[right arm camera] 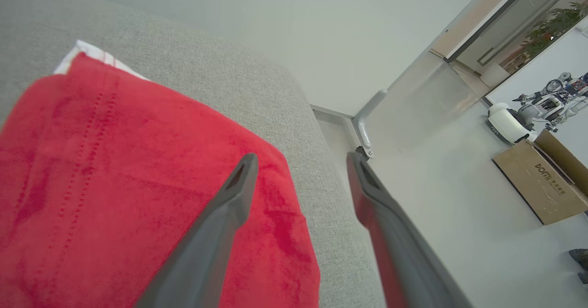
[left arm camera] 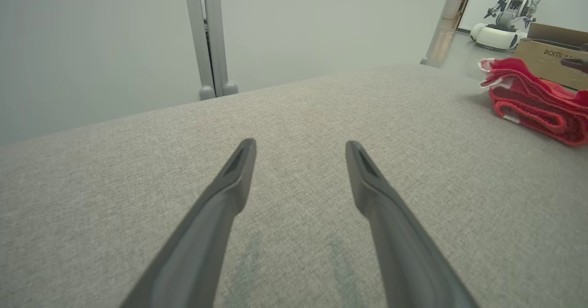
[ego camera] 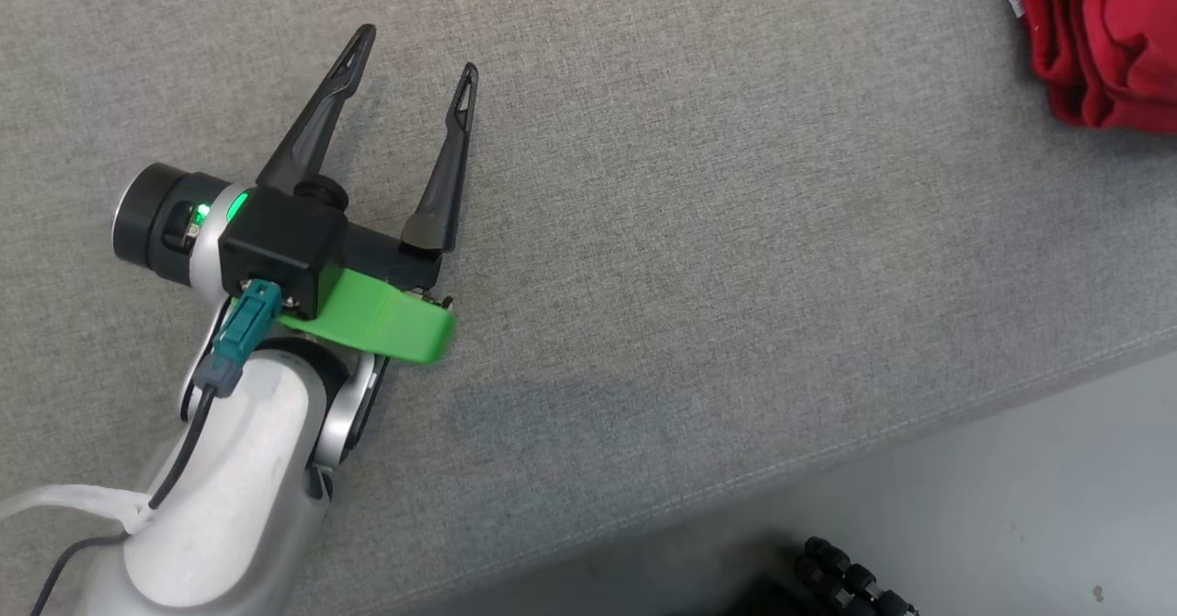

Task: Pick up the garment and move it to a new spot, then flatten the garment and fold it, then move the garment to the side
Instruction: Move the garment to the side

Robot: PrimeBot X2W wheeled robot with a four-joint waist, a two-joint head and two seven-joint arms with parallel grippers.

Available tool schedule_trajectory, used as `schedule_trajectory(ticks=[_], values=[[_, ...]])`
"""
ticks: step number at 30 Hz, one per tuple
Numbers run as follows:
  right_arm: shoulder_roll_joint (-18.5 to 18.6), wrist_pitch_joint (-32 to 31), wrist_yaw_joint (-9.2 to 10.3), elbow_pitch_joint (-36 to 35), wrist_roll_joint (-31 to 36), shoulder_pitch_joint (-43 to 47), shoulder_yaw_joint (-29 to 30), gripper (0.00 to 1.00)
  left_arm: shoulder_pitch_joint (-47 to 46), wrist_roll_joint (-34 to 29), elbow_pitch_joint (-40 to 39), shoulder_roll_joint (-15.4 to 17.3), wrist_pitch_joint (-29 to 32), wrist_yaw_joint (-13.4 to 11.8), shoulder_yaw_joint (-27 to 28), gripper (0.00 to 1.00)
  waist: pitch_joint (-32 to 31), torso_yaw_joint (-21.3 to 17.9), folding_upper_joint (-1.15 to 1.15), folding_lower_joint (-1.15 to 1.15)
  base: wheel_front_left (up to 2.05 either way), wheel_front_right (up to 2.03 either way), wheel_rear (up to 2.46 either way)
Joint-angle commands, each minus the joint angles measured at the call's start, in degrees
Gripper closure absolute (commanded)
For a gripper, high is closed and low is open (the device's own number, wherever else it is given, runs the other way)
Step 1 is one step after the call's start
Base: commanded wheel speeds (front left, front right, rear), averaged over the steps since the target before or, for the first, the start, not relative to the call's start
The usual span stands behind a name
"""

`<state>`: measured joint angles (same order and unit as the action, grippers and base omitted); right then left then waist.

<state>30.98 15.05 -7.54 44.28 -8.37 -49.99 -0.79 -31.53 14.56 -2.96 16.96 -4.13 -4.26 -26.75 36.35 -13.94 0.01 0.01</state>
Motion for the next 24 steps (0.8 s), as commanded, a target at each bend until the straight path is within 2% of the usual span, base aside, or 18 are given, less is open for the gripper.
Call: schedule_trajectory(ticks=[1,5,6,10,14,24], values=[[-1.7,0.3,0.10,-1.9,0.5,1.0,1.5,0.00,-0.6,0.4,0.5,0.2,-0.6,0.1,0.1,0.00,-1.0,0.4,-0.01,-0.01,0.00,0.00,0.00],[-6.3,0.3,0.10,-7.5,-0.9,4.1,5.5,0.00,1.0,1.2,1.7,-0.1,-1.8,-0.4,0.3,0.00,-3.3,1.1,-0.01,-0.01,0.00,0.00,0.00],[-6.3,0.3,0.10,-7.5,-0.9,4.1,5.5,0.00,1.0,1.2,1.7,-0.1,-1.8,-0.4,0.3,0.00,-3.3,1.1,-0.01,-0.01,0.00,0.00,0.00],[-11.3,0.3,0.10,-14.9,-2.6,9.4,7.3,0.00,2.6,2.1,3.3,-0.6,-3.6,-1.0,0.9,0.00,-6.5,2.7,-0.01,-0.01,0.00,0.00,0.00],[-15.0,0.3,0.10,-21.8,-3.4,14.8,6.5,0.00,4.3,3.2,4.7,-1.0,-5.4,-1.6,1.6,0.00,-9.2,5.0,-0.01,-0.01,0.00,0.00,0.00],[-20.3,0.3,0.10,-34.5,-2.6,27.3,1.1,0.00,8.5,5.9,8.0,-2.8,-9.4,-3.3,3.8,0.00,-15.4,13.6,-0.01,-0.01,0.00,0.00,0.00]])
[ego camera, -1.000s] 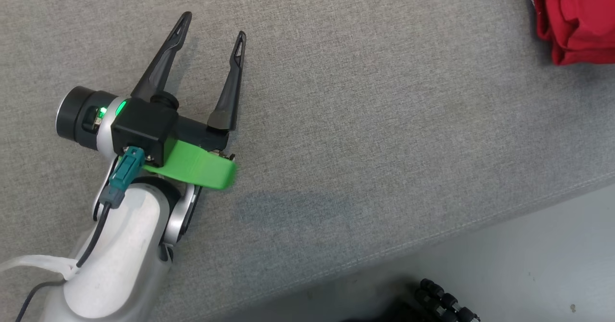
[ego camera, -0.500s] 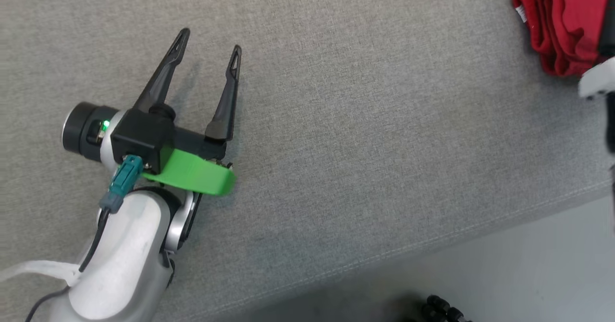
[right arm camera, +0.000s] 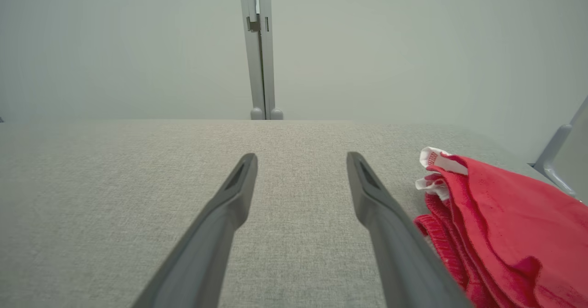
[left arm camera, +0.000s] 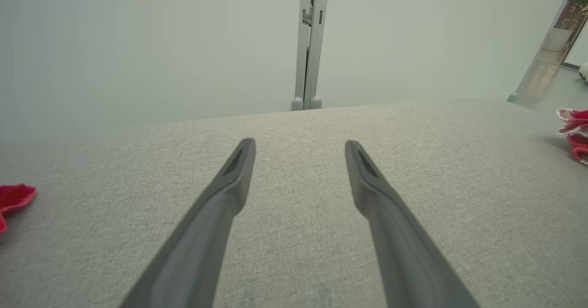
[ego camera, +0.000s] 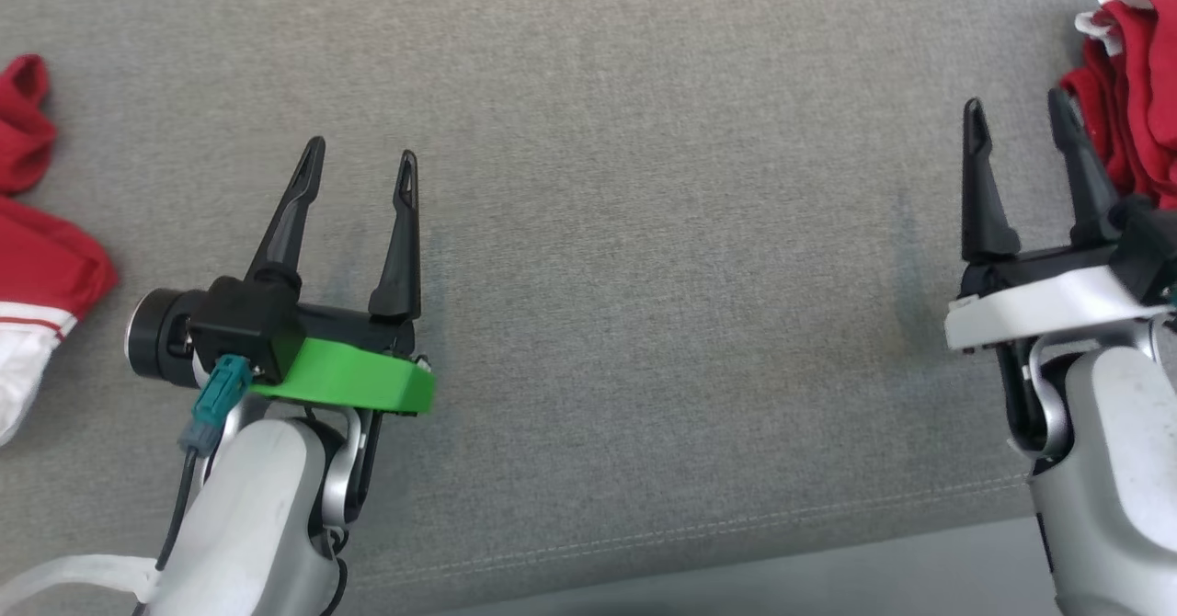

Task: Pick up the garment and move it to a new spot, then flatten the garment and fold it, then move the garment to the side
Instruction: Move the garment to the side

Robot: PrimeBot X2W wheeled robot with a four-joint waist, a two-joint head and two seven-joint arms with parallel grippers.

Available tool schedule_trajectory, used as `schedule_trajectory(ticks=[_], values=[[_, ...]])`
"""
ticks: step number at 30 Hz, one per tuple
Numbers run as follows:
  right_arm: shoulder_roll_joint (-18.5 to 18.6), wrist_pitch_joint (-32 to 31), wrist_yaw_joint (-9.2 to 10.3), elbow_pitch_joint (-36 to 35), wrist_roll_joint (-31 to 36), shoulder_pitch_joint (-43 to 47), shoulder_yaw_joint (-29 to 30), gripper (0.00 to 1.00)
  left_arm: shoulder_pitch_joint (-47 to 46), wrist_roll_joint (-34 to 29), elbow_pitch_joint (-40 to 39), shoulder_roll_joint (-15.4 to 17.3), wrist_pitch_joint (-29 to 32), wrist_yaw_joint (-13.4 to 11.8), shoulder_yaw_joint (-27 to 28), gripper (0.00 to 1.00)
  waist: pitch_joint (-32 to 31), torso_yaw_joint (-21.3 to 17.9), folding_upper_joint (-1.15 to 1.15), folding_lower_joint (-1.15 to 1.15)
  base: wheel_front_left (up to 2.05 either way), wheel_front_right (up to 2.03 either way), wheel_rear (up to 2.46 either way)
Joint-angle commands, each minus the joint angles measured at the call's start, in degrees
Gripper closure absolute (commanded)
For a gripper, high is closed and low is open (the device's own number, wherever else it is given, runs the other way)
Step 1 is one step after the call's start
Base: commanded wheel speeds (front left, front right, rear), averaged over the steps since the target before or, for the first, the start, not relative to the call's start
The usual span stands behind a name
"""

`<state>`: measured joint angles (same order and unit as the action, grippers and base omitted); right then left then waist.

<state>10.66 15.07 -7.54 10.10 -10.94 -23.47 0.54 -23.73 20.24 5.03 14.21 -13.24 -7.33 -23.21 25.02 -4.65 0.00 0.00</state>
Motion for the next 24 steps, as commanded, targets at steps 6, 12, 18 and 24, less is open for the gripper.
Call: schedule_trajectory(ticks=[6,12,18,24], values=[[-2.7,-0.3,0.10,-3.4,0.2,7.4,-0.9,0.00,4.4,1.3,1.7,-0.3,-1.4,-0.5,1.5,0.00,-8.7,7.6,0.00,0.00,0.00,0.00,0.00],[-4.7,-1.8,0.10,-6.4,0.0,13.5,-1.0,0.00,8.1,1.8,2.2,0.2,-1.7,-0.4,2.3,0.00,-12.8,8.3,0.00,0.00,0.00,0.00,0.00],[-6.1,-3.4,0.09,-9.5,0.5,19.2,-1.1,0.00,11.5,2.1,2.6,1.0,-1.8,-0.8,2.7,0.00,-17.0,7.9,0.00,0.00,0.00,0.00,0.00],[-6.9,-5.3,0.09,-12.4,1.0,23.9,-1.7,0.00,14.9,3.0,2.7,2.1,-1.7,-1.2,3.2,0.00,-20.7,7.4,0.00,0.00,0.00,0.00,0.00]])
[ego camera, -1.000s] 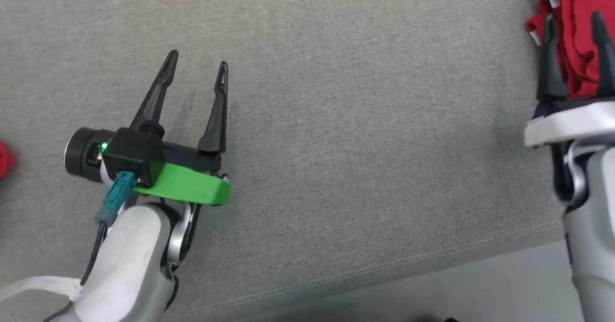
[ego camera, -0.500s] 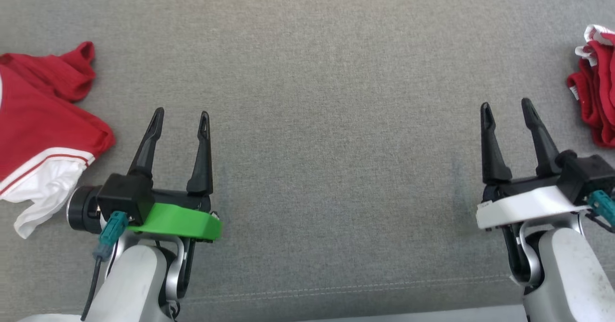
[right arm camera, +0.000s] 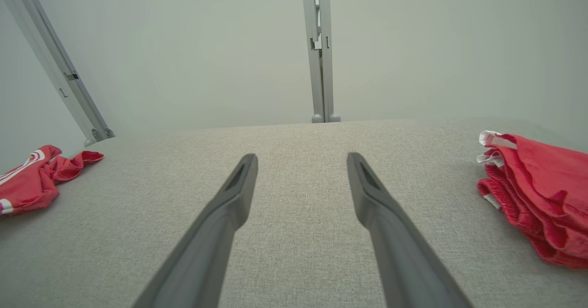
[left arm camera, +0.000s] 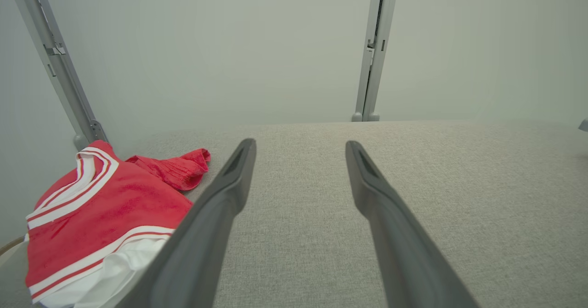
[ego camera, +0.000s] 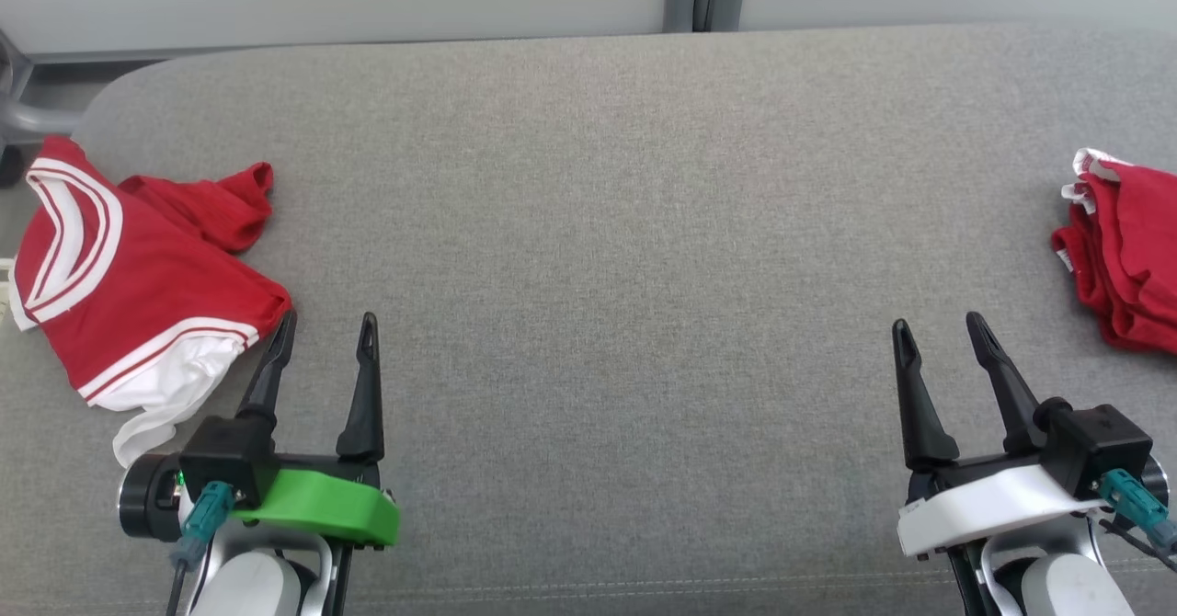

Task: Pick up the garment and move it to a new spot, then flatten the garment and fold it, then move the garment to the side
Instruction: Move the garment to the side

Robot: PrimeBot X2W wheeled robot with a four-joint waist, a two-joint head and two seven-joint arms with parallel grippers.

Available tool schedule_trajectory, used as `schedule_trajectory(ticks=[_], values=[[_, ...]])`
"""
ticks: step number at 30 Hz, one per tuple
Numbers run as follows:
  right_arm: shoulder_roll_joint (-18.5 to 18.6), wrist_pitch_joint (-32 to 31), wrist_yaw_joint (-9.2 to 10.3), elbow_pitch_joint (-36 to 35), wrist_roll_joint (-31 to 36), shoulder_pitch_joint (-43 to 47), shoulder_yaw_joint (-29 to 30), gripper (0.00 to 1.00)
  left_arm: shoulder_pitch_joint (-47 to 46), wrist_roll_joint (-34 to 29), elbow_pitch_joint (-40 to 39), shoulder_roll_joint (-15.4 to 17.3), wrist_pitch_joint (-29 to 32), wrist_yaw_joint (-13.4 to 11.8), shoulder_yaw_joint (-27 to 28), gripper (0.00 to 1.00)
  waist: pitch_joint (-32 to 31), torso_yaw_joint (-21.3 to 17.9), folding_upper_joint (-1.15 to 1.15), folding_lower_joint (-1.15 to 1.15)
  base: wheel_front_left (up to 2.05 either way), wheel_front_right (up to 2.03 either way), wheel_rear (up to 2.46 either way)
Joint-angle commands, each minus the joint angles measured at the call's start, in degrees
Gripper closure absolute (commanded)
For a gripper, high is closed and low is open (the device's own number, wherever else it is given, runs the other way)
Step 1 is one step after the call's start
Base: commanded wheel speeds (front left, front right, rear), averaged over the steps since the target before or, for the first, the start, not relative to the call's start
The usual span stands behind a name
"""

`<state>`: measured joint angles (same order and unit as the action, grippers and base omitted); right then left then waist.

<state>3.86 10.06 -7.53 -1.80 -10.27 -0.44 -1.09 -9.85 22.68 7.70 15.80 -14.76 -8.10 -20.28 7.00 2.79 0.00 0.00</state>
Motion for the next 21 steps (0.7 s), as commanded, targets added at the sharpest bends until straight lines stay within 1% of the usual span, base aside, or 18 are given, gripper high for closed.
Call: schedule_trajectory(ticks=[1,12,21], values=[[-0.2,-0.7,0.08,-1.0,0.4,1.7,-0.1,0.00,1.5,0.6,-0.1,0.6,-0.1,-0.5,0.3,0.00,-3.2,-0.2,0.00,0.00,0.00,0.00,0.00],[-0.7,-3.1,0.08,-4.0,0.8,7.3,1.8,0.00,4.7,0.9,-0.9,1.8,1.6,-1.3,-0.1,0.00,-6.7,-0.7,0.00,0.00,0.00,0.00,0.00],[-0.9,-3.8,0.08,-5.3,1.1,8.3,2.5,0.00,4.8,1.3,-1.2,2.3,2.6,-1.6,-0.6,0.00,-7.2,-1.0,0.00,0.00,0.00,0.00,0.00]])
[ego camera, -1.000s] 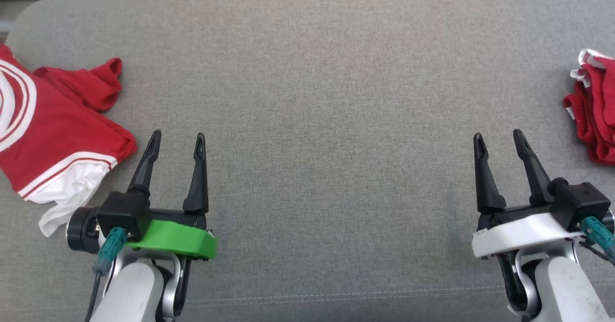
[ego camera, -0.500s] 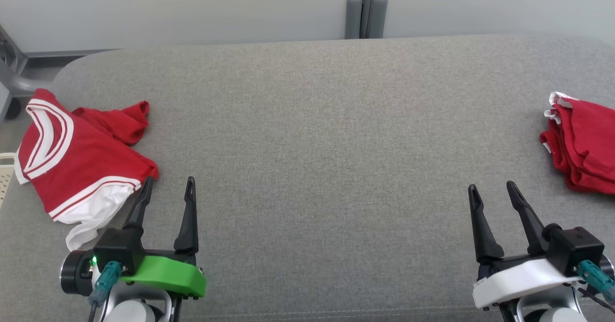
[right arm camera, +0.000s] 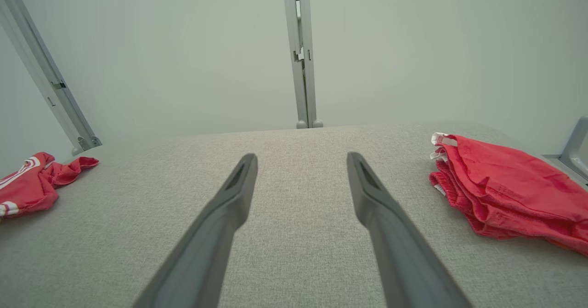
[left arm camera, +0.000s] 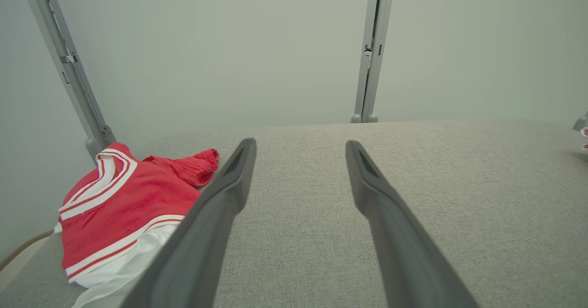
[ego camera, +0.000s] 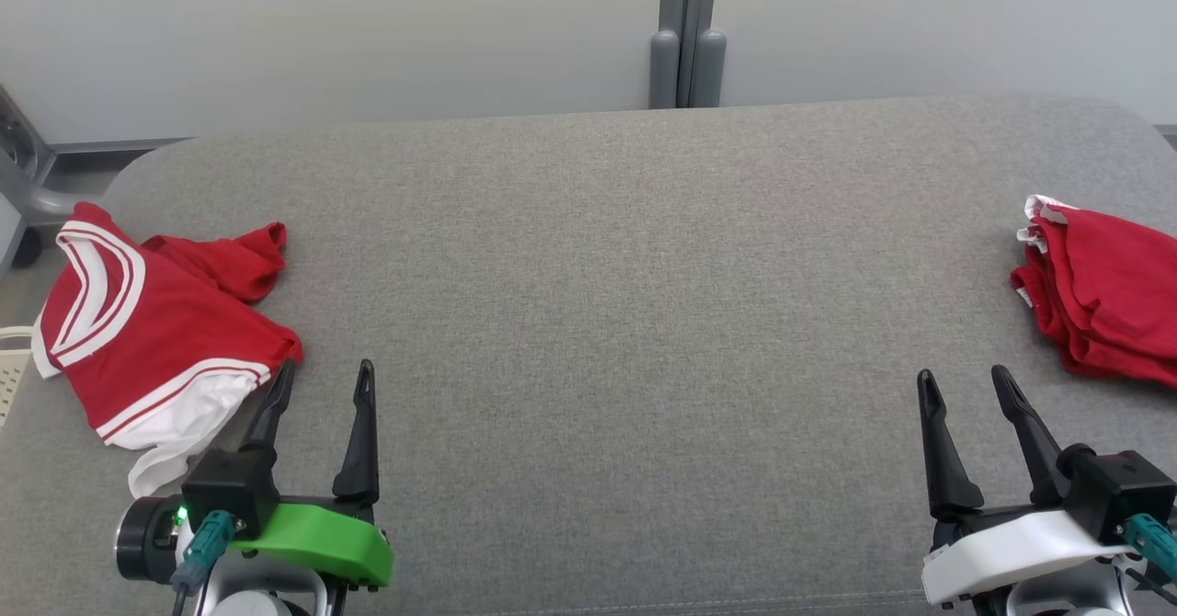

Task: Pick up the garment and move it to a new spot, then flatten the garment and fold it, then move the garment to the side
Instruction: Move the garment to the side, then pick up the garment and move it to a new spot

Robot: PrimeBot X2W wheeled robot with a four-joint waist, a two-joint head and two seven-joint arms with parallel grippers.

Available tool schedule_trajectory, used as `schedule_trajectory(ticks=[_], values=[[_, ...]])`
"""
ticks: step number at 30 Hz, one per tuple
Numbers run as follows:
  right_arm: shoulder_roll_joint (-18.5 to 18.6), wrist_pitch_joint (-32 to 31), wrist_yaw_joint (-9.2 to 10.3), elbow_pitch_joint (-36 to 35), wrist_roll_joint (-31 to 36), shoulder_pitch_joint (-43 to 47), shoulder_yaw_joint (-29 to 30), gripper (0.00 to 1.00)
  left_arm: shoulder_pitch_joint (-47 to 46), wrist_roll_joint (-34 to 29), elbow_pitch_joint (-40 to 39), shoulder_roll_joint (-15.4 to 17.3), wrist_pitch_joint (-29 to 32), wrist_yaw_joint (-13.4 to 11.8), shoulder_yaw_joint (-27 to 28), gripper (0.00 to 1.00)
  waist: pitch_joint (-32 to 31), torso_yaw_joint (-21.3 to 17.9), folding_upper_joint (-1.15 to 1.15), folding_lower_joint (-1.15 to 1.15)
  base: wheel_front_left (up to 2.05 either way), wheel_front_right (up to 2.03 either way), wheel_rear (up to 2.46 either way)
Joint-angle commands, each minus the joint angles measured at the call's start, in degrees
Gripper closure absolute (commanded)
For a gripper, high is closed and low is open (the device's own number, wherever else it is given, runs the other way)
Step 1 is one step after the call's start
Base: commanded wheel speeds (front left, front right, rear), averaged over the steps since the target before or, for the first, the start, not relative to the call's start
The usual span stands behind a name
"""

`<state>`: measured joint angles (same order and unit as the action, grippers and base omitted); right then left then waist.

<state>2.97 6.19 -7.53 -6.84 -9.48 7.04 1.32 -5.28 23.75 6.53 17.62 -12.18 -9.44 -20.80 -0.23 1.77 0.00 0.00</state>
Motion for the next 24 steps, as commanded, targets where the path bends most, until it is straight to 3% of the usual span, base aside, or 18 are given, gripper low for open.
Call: schedule_trajectory(ticks=[1,18,23,24], values=[[0.0,0.0,0.08,-0.4,0.3,0.8,0.1,0.00,0.1,0.3,0.1,0.4,0.0,-0.3,-0.1,0.00,0.0,0.0,0.00,0.00,0.00,0.00,0.00],[0.0,-0.5,0.08,-0.7,0.1,1.1,0.5,0.00,-0.9,0.8,0.7,0.0,0.2,-1.1,-0.6,0.00,-0.4,0.3,0.00,0.00,0.00,0.00,0.00],[0.0,-0.5,0.07,-1.3,0.2,1.8,1.2,0.00,-1.8,0.8,0.8,-0.4,0.1,-0.9,-0.9,0.00,-0.4,2.5,0.00,0.00,0.00,0.00,0.00],[0.0,-0.6,0.07,-1.8,0.1,2.1,0.7,0.00,-2.0,0.8,0.9,-0.6,0.0,-1.1,-0.9,0.00,-0.5,4.4,0.00,0.00,0.00,0.00,0.00]])
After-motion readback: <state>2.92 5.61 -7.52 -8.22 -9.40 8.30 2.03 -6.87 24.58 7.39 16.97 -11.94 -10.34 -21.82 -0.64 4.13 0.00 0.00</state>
